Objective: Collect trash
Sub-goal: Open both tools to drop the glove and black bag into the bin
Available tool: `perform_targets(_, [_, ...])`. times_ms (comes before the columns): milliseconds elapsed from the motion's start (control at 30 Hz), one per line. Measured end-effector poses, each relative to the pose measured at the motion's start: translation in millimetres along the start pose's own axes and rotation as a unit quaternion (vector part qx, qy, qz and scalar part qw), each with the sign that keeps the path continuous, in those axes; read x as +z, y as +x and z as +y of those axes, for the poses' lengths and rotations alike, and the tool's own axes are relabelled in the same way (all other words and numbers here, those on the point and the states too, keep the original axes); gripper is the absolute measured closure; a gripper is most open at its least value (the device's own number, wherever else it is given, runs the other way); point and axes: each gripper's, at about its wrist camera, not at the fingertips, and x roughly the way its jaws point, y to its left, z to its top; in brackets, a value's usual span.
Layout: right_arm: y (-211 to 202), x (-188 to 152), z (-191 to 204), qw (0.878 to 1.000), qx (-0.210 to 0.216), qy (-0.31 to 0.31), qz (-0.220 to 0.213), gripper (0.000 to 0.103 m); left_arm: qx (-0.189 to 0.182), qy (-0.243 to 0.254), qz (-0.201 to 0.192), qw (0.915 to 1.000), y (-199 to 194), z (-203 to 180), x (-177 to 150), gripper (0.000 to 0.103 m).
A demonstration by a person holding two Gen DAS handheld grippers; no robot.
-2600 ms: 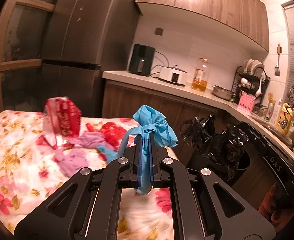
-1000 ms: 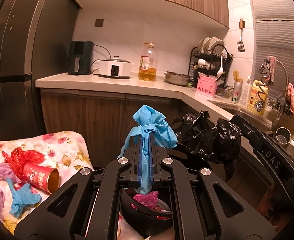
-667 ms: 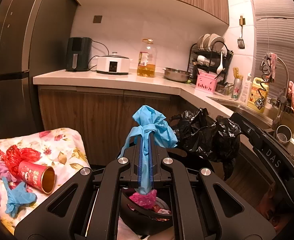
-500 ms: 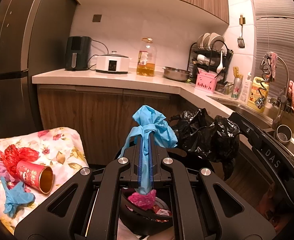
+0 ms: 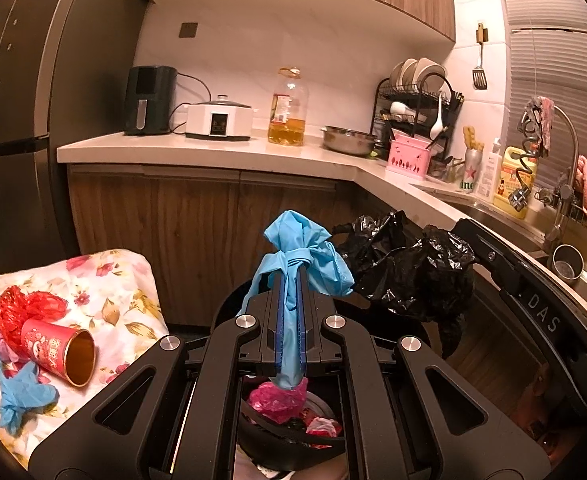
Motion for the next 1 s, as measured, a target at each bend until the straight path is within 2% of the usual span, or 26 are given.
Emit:
perform_targets(333, [7.6, -2.0, -3.2, 1.000, 0.006, 0.001, 0.011, 0.101, -0.015, 0.000, 0.014, 0.9998, 9.6, 0.8, -7.3, 0.098])
perform_targets(400, [7.9, -2.3, -4.8, 1.000, 0.005, 0.005, 0.010, 0.083, -0.017, 0.004, 0.017, 0.9997, 10.9, 0.0, -8.6, 0.095])
perform_targets(467, [8.0, -2.3, -6.4, 1.000, 0.003, 0.006, 0.010, 0.078, -0.012, 0.007, 0.021, 0.9997, 12.8, 0.0, -9.9, 0.087])
perform_targets(500, [8.2, -2.6, -6.6, 1.000, 0.003, 0.007, 0.011, 0.078, -0.013, 0.005, 0.022, 0.9997, 13.0, 0.9, -10.7, 0.077])
perform_targets(533, [8.0, -3.0, -7.1, 1.000, 0.001, 0.007, 0.011, 0.078, -0.012, 0.004, 0.022, 0.9997, 12.7, 1.6, -11.4, 0.061])
perform_targets(667, [5.6, -5.4, -7.7, 1.000, -0.002, 0.011, 0.014, 0.077, -0.001, -0.001, 0.018, 0.9998, 7.3, 6.9, -14.6, 0.050])
perform_targets(733, [3.8, -7.0, -6.1, 1.000, -0.002, 0.011, 0.015, 0.074, 0.007, -0.004, 0.015, 0.9999, 3.2, 10.0, -15.4, 0.039])
perform_targets(833, [-0.4, -9.2, -3.3, 1.000, 0.000, 0.012, 0.014, 0.063, 0.020, -0.012, 0.005, 0.9997, -9.0, 17.5, -17.2, 0.030])
perform_targets(867, [-2.6, -9.9, -2.7, 1.000, 0.000, 0.014, 0.013, 0.056, 0.027, -0.014, 0.001, 0.9995, -13.7, 20.2, -18.1, 0.028])
perform_targets(1000, [-8.9, -11.7, 0.9, 1.000, 0.002, 0.019, 0.011, 0.045, 0.051, -0.023, -0.008, 0.9984, -31.4, 31.4, -21.1, 0.024])
